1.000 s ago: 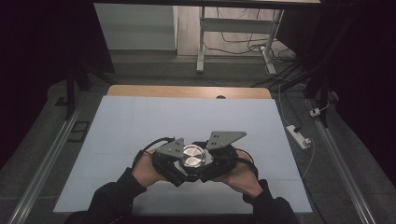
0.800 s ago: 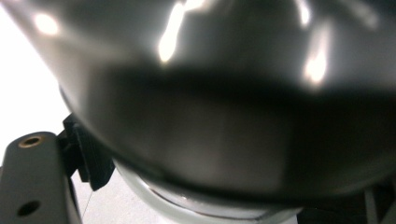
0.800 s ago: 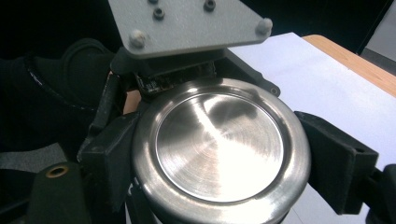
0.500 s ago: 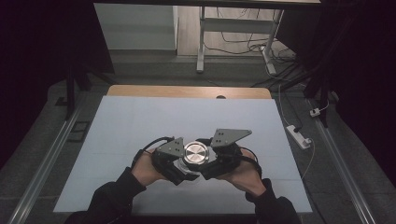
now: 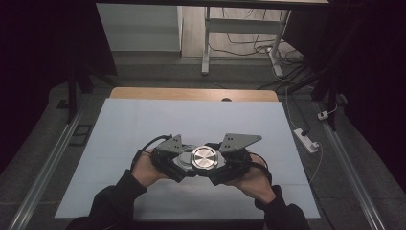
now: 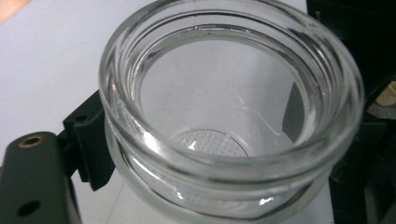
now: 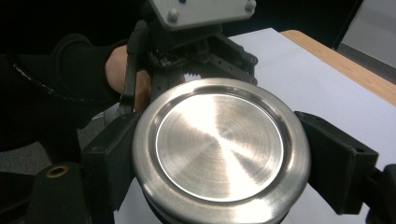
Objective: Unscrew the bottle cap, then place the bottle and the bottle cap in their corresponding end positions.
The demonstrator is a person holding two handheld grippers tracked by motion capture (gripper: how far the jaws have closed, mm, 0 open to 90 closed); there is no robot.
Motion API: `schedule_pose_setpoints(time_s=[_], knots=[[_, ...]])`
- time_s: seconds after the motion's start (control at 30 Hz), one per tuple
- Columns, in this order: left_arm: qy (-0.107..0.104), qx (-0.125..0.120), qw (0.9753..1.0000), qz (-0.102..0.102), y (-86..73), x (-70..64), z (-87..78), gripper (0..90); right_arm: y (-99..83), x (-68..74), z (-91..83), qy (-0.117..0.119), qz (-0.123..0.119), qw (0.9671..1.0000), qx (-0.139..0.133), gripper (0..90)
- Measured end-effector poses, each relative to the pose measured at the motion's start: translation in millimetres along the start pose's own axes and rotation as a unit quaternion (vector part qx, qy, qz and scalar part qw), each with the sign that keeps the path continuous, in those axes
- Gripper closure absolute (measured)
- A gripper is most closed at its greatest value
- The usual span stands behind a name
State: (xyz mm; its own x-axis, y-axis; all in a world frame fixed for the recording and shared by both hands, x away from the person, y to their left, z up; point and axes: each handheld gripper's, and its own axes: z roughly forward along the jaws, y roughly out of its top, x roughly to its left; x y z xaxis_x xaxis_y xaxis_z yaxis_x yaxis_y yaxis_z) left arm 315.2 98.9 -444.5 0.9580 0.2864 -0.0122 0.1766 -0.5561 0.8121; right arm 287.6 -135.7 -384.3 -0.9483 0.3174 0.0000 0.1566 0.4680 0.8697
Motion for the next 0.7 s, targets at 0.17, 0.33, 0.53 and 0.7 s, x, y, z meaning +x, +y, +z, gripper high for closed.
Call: schedule_pose_setpoints(time_s=[0.17,0.33,0.53,0.7], knots=[[0.012,0.000,0.9999,-0.009,-3.2,4.3,-0.9,15.3,-3.7,1.3,-1.5,-0.001,0.002,1.0000,-0.002,19.3],[0.025,-0.001,0.9995,-0.017,-5.0,8.8,-3.0,15.3,-6.5,4.0,-1.3,0.003,0.004,1.0000,-0.002,19.3],[0.032,-0.005,0.9992,-0.023,-5.8,12.5,-3.7,15.3,-10.2,6.6,-0.1,0.004,0.004,1.0000,-0.003,19.3],[0.041,-0.005,0.9988,-0.025,-5.5,14.7,-4.3,15.3,-13.8,8.9,1.7,0.006,0.004,1.0000,-0.003,19.2]])
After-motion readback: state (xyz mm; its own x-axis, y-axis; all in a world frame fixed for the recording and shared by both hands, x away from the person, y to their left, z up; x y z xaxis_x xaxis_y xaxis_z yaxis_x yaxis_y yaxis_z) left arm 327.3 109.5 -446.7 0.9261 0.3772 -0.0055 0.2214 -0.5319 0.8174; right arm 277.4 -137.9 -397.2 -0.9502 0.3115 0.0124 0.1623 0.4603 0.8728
